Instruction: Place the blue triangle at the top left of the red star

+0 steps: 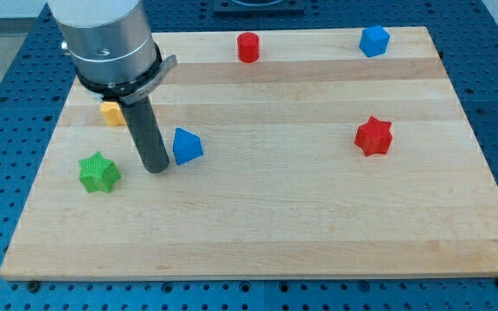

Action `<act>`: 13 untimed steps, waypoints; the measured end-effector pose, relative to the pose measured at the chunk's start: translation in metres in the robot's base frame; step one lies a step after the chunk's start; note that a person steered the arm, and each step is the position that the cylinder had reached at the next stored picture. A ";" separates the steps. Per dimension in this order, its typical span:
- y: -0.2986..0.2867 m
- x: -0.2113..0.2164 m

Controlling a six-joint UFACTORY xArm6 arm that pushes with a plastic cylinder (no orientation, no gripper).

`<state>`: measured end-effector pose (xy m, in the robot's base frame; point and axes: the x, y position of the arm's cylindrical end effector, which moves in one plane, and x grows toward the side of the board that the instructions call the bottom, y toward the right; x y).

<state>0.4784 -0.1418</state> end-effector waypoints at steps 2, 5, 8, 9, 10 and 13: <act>0.000 -0.008; 0.024 -0.016; 0.082 -0.032; 0.084 -0.038; 0.084 -0.040; 0.085 -0.056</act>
<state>0.4228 -0.0565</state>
